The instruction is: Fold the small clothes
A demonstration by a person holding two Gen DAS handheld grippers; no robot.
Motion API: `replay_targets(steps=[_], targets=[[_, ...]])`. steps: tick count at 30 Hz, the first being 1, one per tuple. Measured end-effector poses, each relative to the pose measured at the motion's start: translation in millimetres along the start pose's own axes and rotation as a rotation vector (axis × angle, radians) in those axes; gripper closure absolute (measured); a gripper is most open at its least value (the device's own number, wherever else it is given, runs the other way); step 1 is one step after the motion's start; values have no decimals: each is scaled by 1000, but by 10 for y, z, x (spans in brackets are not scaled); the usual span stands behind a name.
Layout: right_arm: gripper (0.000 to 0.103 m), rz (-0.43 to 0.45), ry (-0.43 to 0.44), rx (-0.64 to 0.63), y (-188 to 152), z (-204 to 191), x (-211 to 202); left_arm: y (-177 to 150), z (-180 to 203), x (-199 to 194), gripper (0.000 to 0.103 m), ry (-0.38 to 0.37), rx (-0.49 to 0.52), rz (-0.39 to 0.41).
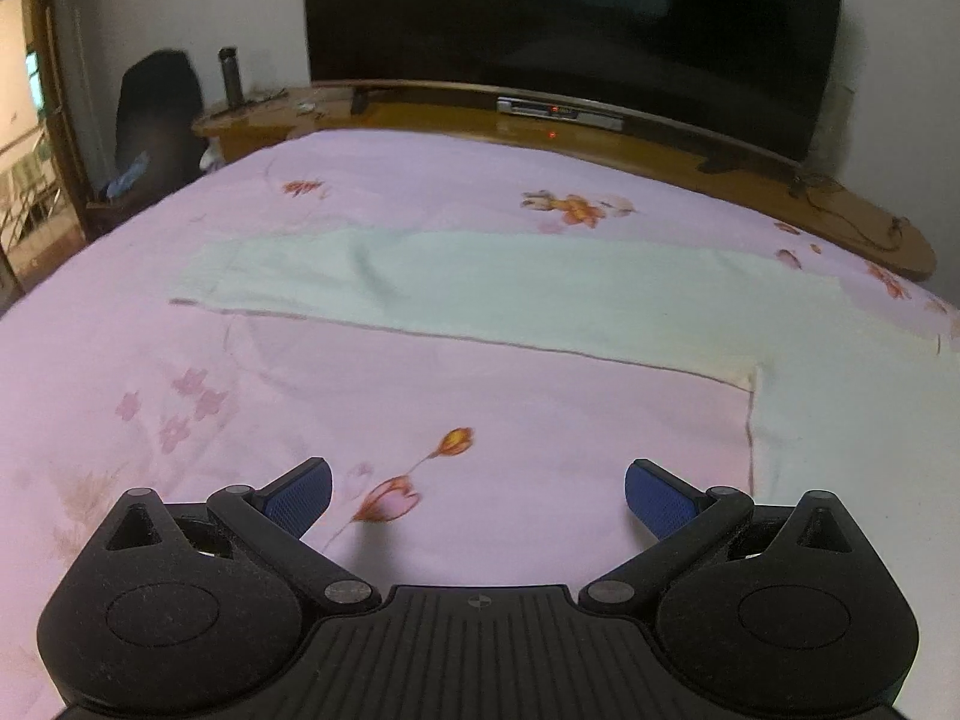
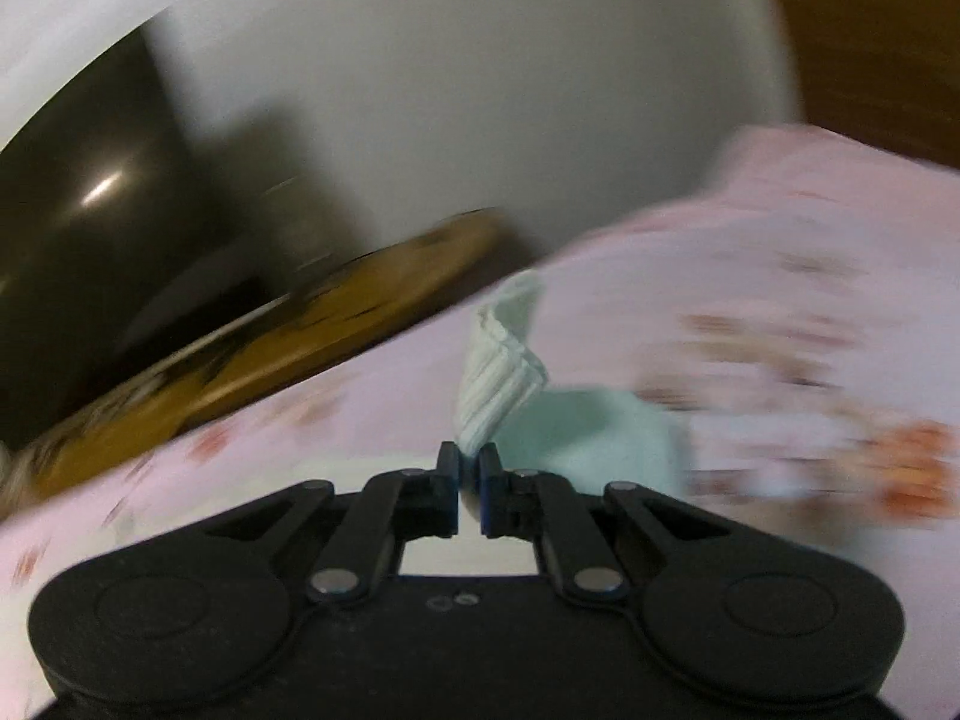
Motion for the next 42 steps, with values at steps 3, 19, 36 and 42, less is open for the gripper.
replay_targets(steps=[3, 19, 36, 42], targets=[[96, -97, 114, -71, -372, -758, 314, -30, -174, -5, 0, -7, -34, -2], [64, -211, 247, -296, -1338, -1751, 130, 382, 834, 111, 52, -362, 59, 48], [61, -160, 25, -22, -1059, -376, -160, 667, 2441, 1076, 100, -703, -42, -157], [56, -162, 14, 7, -962, -231, -58, 934, 1938, 923, 100, -675, -36, -20]])
Point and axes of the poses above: each gripper's, at about its wrist camera, not at the fingertips, and x roughly the way its jaws point, z to its right, y to its top, the point moved 4 cm from there along x, roughly the way its jaws point, and after that the axes turned 8 degrees about x, right-handed, at the moved point
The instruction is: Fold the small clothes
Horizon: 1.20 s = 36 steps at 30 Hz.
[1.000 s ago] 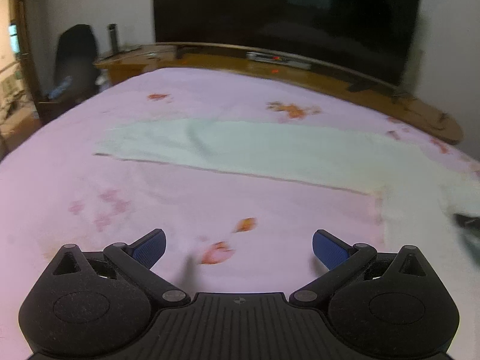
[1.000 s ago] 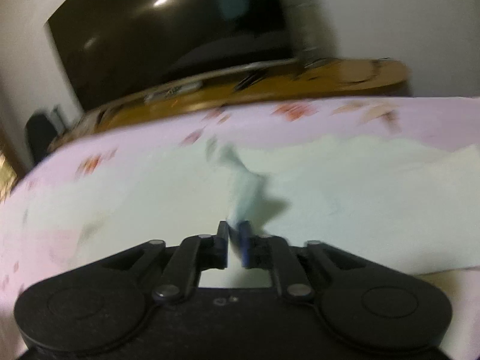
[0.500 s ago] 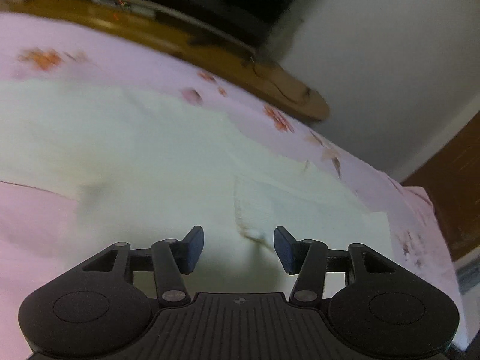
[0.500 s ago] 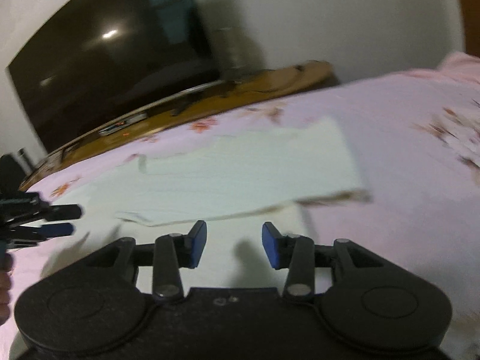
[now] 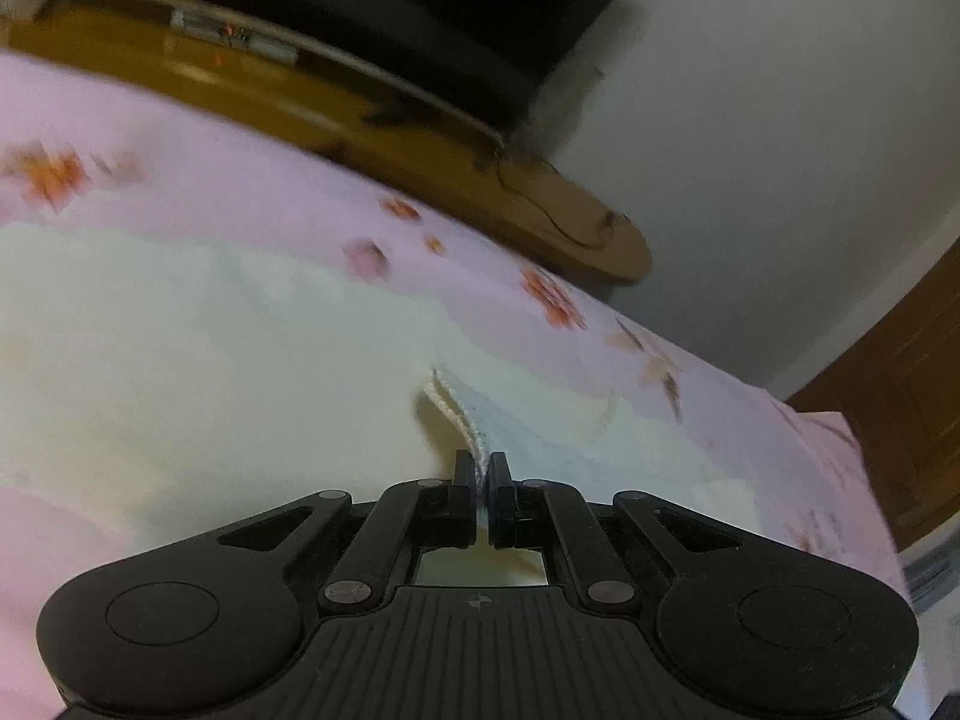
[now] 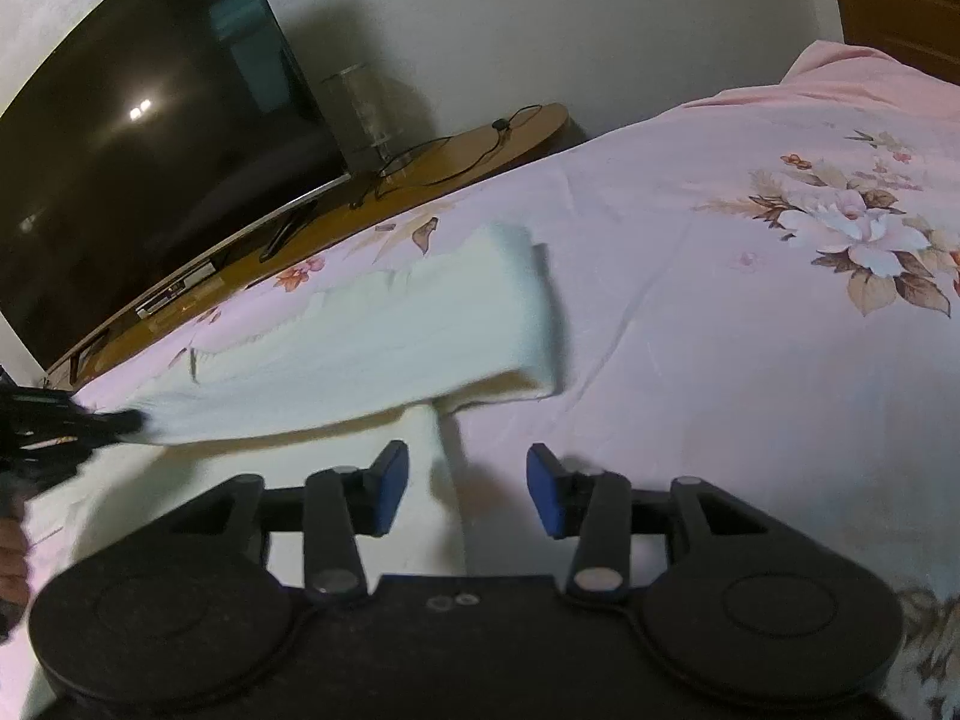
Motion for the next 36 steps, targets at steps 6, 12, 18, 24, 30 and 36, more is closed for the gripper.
replay_targets(steps=[6, 12, 18, 24, 30, 36], targets=[[50, -21, 23, -11, 59, -73, 221, -36, -548, -101, 100, 100, 3, -33], [63, -38, 0, -32, 84, -115, 407, -92, -687, -102, 100, 112, -14, -29], [68, -39, -13, -44, 96, -84, 410, -205, -723, -123, 100, 139, -1, -33], [89, -28, -73, -87, 87, -41, 416, -231, -693, -125, 100, 165, 42, -33], [77, -2, -14, -50, 224, -11, 264, -140, -668, -440, 100, 276, 112, 56], [79, 27, 44, -112, 494, -198, 548, 89, -305, -84, 99, 194, 222, 57]])
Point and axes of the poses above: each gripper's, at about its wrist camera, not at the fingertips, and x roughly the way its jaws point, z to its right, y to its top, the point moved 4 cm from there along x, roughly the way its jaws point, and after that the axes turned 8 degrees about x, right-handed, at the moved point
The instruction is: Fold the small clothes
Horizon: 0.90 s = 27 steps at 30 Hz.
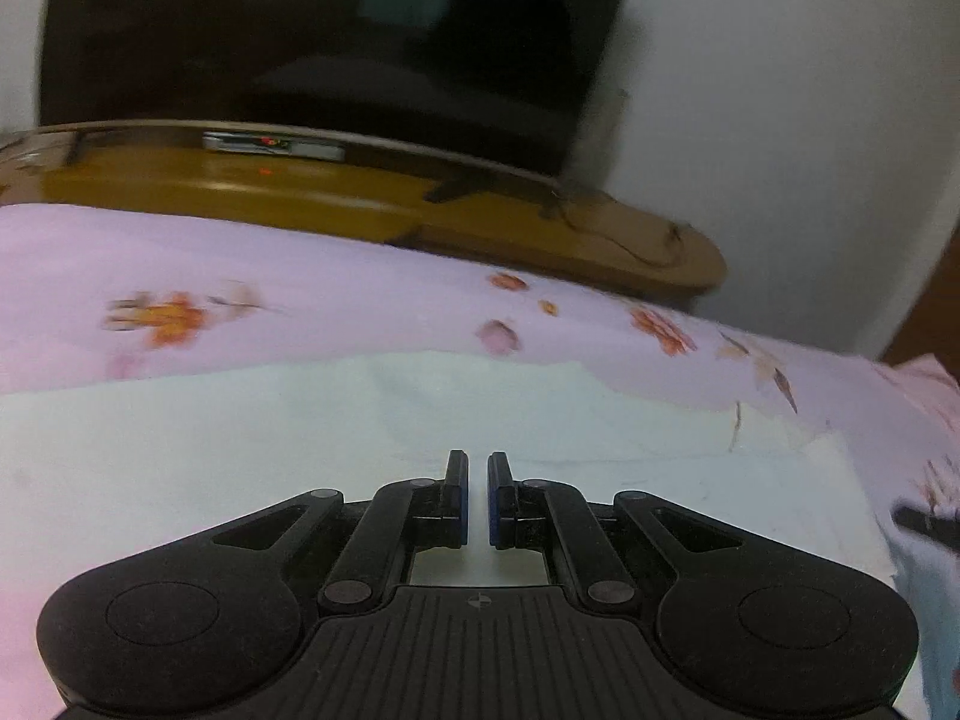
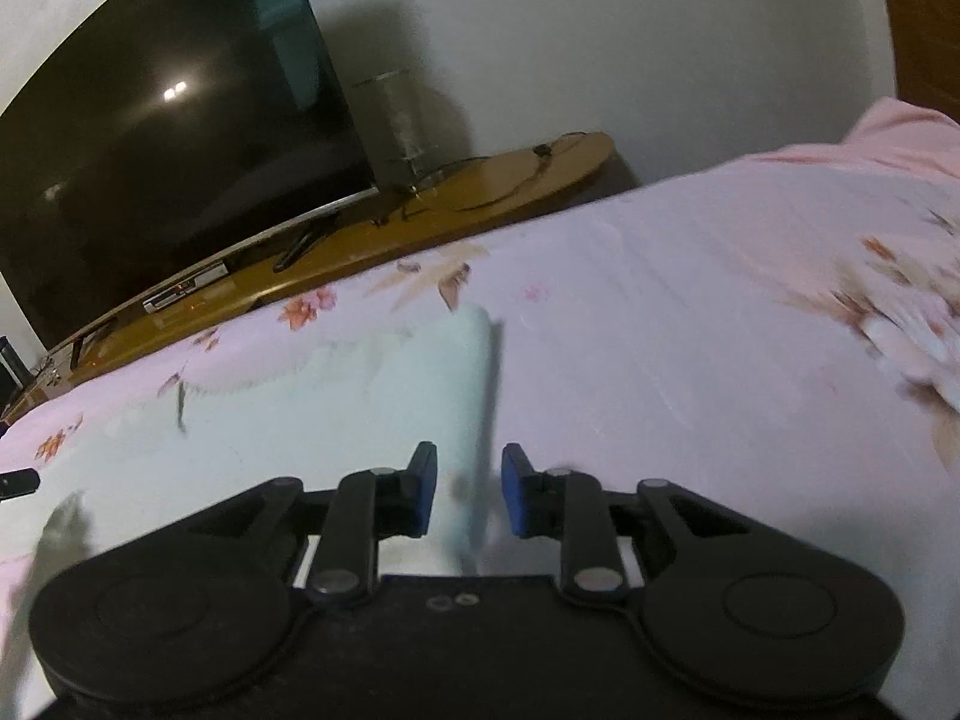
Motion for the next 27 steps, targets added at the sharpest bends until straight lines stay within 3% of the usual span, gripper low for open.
replay_targets(steps=[3, 5, 7, 9, 13, 15, 18, 19, 20, 21, 22, 24, 27], targets=[[80, -2, 38, -31, 162, -113, 311, -109, 86, 297, 99, 19, 52, -55], [86, -31, 44, -87, 179, -178, 504, -204, 35, 307, 99, 16, 64, -13], [95, -62, -44, -99, 181, -40, 723, -238, -38, 268, 99, 6, 37, 1], [88, -48, -59, -18, 304, 138, 759, -219, -28, 255, 99, 16, 53, -2], [82, 31, -16, -98, 431, -96, 743, -208, 66, 319, 99, 50, 94, 4], [83, -65, -89, -127, 357, -69, 1005, -186, 25, 337, 99, 43, 65, 2], [80, -67, -85, -74, 386, -56, 904, -195, -124, 151, 99, 47, -9, 15], [79, -52, -66, -71, 371, -77, 764, -219, -225, 12, 95, 74, -41, 37], [73, -16, -39, -80, 337, -91, 559, -264, -344, -123, 83, 87, -79, 54], [70, 5, -27, -87, 294, -86, 391, -328, -497, -306, 33, 96, -126, 84], [65, 3, -28, -88, 228, -55, 216, -403, -660, -500, 1, 140, -168, 128], [65, -18, -25, -67, 55, 98, -57, -557, -1015, -888, 1, 210, -236, 199], [63, -40, -52, 0, -134, 306, -366, -839, -1664, -1366, 15, 283, -419, 256]])
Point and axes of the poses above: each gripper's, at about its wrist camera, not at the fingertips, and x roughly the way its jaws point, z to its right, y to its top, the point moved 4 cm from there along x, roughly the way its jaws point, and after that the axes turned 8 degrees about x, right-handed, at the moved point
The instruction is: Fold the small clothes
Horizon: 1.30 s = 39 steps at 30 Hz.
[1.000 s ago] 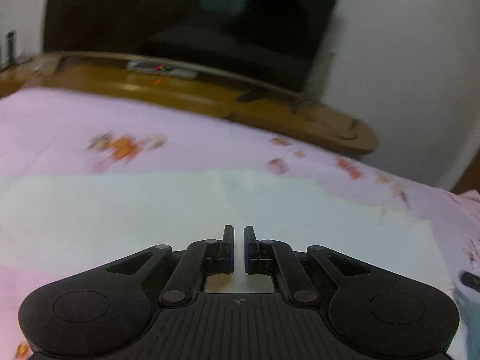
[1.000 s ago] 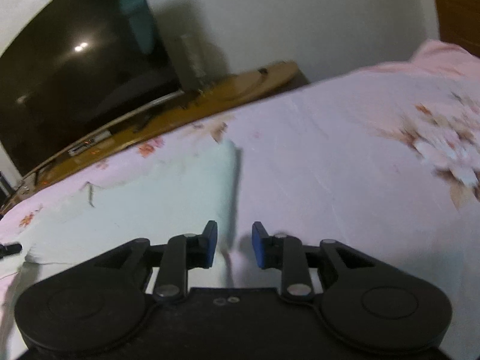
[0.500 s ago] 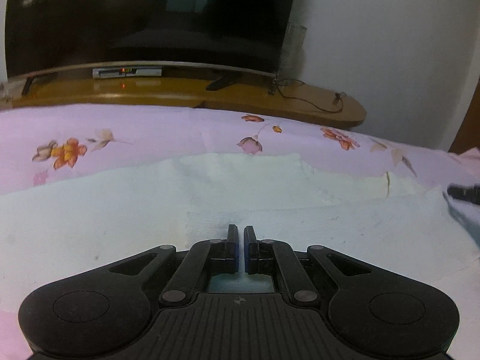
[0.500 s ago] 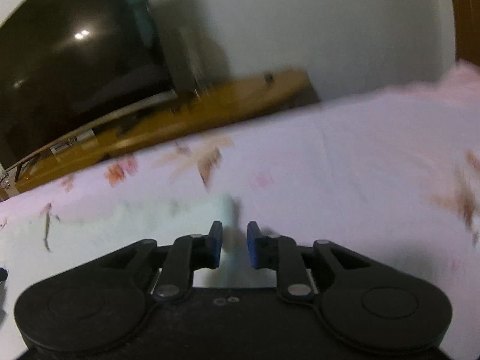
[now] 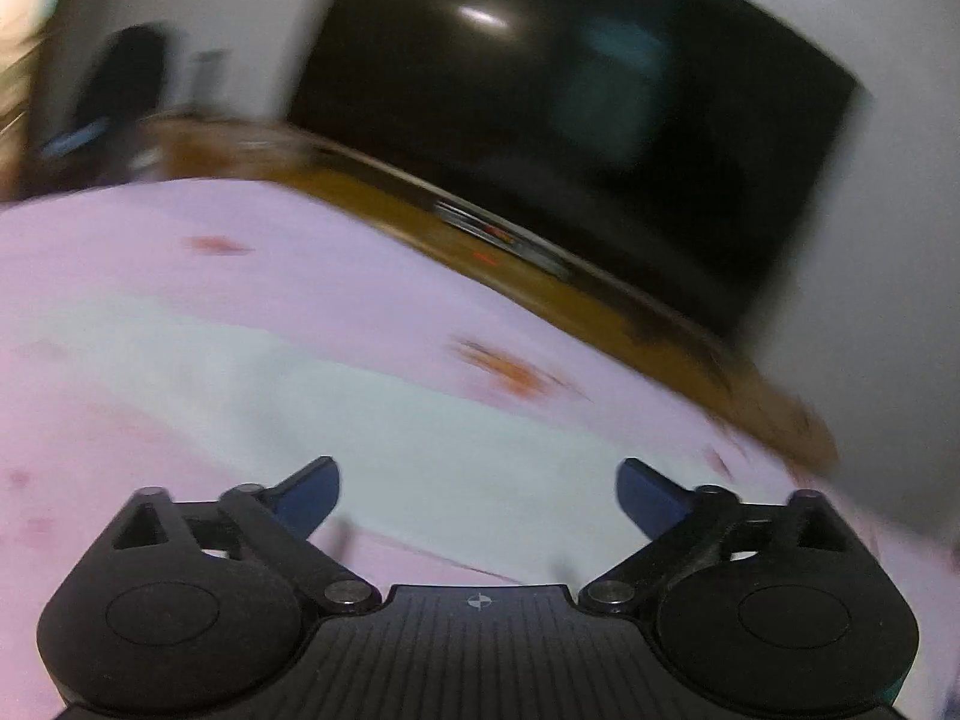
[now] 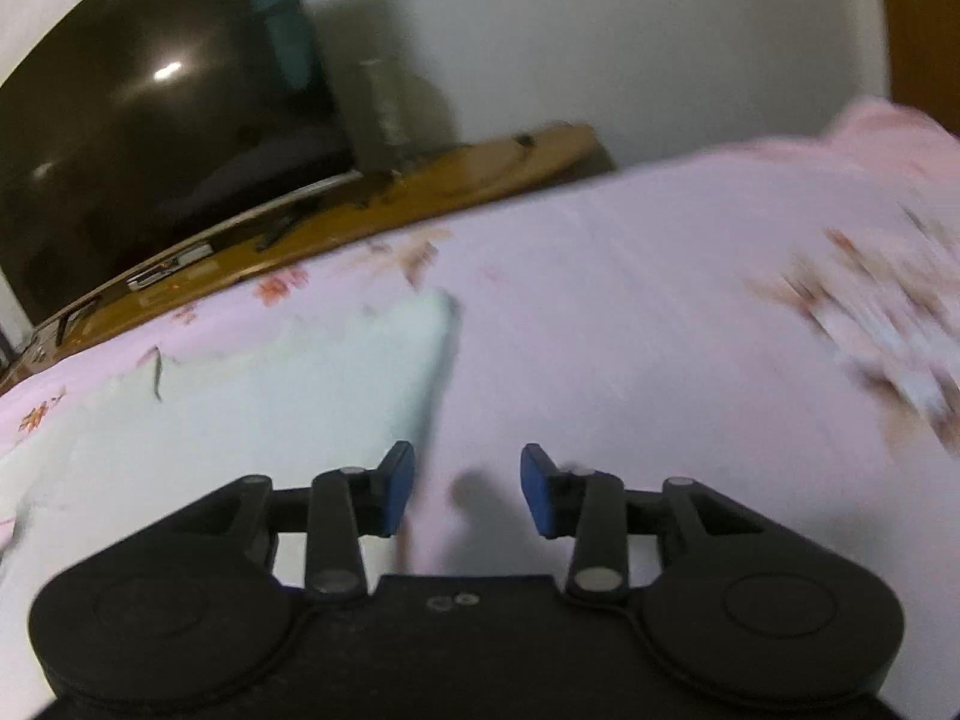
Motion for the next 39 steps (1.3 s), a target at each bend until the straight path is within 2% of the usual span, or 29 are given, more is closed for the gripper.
replay_targets(steps=[1, 2, 5, 7, 8, 10, 15, 17, 18, 19, 20, 21, 24, 26, 28, 32, 36, 39], targets=[[63, -7, -10, 27, -79, 90, -101, 27, -268, -59, 21, 37, -79, 6], [63, -8, -18, 44, -122, 136, -156, 52, -563, -105, 23, 71, -173, 6], [63, -24, -25, 69, -240, 196, -304, 66, -1203, -142, 24, 147, -374, 32], [63, -31, -22, 63, -263, 169, -351, 13, -1492, -64, 24, 115, -503, 25], [63, -36, -17, 61, -263, 140, -363, 7, -1588, -48, 24, 86, -539, 53], [63, -39, -12, 46, -259, 80, -388, 30, -1678, -4, 29, 88, -563, 65], [61, -24, 17, -59, -236, -178, -456, 151, -1746, 178, 29, 102, -554, 59], [61, -27, 28, -63, -210, -234, -441, 179, -1719, 210, 42, 116, -523, 49], [61, -28, 33, -54, -201, -245, -426, 183, -1699, 269, 57, 136, -495, 29], [61, -29, 36, -43, -200, -246, -421, 181, -1715, 274, 81, 148, -482, 22], [61, -31, 36, -31, -187, -254, -393, 164, -1747, 295, 97, 163, -480, 10], [61, -32, 34, -19, -179, -250, -371, 147, -1780, 335, 100, 165, -476, -1], [61, -38, 34, 6, -172, -239, -298, 184, -1733, 291, 100, 166, -439, 31], [61, -41, 29, 15, -169, -218, -272, 257, -1523, 223, 100, 124, -377, 57], [61, -39, 26, 19, -162, -207, -250, 361, -1127, 176, 100, 57, -252, 72], [61, -25, 13, 36, -133, -190, -221, 465, -28, 196, 100, -133, -23, 53], [61, -14, 11, 69, -97, -175, -215, 272, 1169, 291, 100, -288, 133, -17], [61, -6, 24, 82, -74, -195, -261, -55, 1971, 396, 100, -356, 245, -83]])
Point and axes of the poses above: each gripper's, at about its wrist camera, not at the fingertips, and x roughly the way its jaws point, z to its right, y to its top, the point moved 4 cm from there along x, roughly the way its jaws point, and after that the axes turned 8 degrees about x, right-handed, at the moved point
